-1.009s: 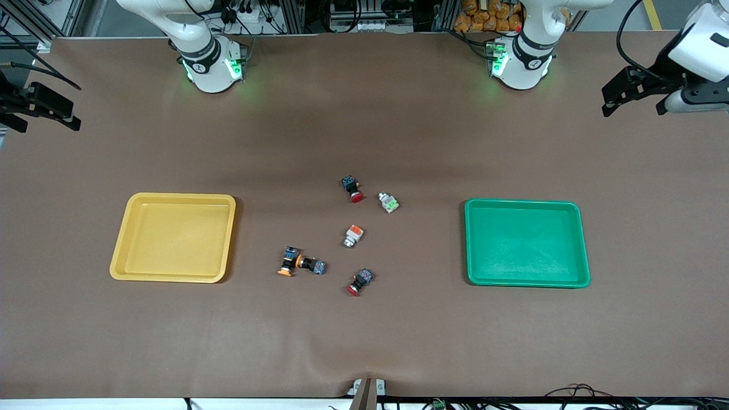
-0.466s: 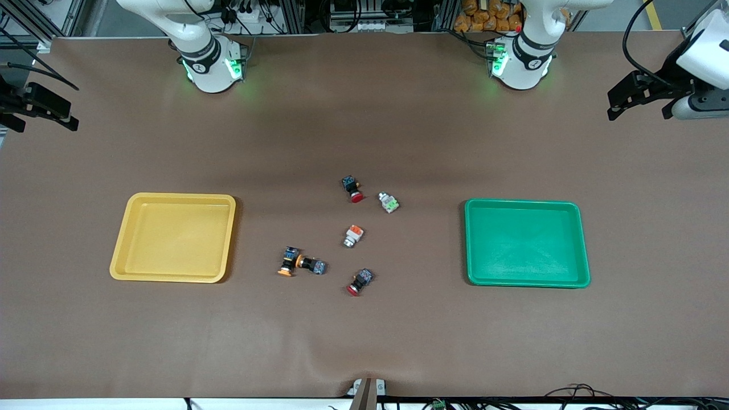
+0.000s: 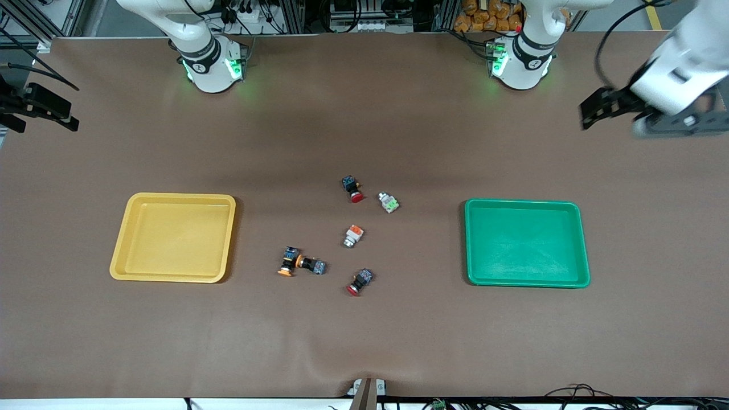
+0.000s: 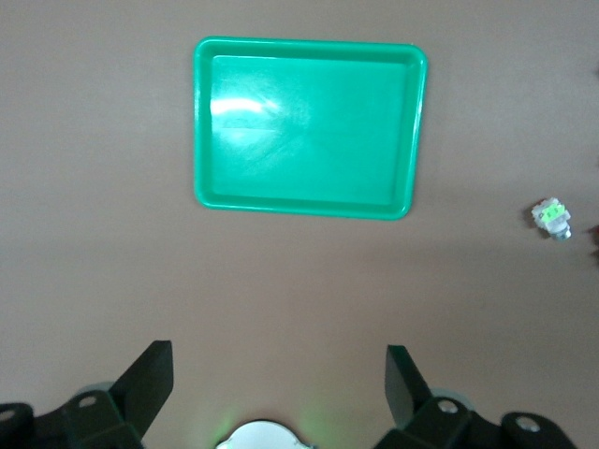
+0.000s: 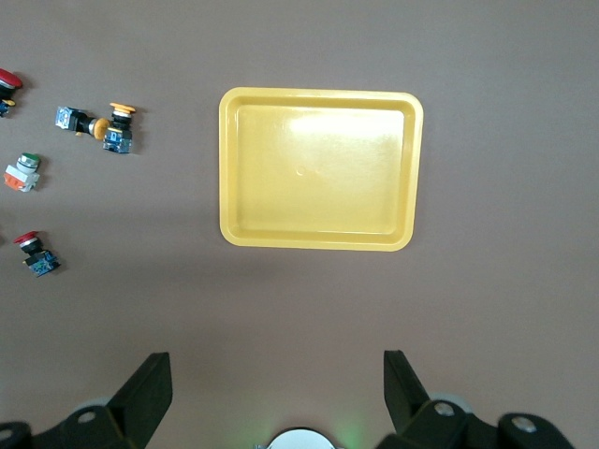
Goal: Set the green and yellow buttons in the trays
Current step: 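Move the left gripper over the green-capped button beside the green tray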
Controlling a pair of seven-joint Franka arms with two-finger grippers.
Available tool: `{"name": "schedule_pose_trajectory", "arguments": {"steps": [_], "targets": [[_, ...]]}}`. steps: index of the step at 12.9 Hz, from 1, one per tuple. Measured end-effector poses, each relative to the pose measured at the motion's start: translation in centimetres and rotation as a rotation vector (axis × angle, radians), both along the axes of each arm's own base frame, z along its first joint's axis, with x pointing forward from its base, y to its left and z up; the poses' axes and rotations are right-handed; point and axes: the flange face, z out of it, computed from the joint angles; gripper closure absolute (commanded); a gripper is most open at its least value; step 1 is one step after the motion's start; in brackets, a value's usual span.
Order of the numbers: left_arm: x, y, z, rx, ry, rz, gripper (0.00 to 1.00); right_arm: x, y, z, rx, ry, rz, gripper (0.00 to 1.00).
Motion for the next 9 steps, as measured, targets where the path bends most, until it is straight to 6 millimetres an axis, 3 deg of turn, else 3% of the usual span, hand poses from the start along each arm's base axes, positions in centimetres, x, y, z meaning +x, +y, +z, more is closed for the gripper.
{"name": "schedule_pose_trajectory", "arguments": {"steps": [7, 9], "targets": [[3.5, -13.7, -15.2, -0.023, 0.021, 0.200, 0.00, 0.4, -0.8, -0.7, 0.002, 0.015, -0.014, 0.00], [3.1, -18.3, -19.4, -0.027, 0.038, 0.287, 0.00, 0.4, -1.2, -0.8, 0.003, 0.016, -0.023, 0.00]]}}
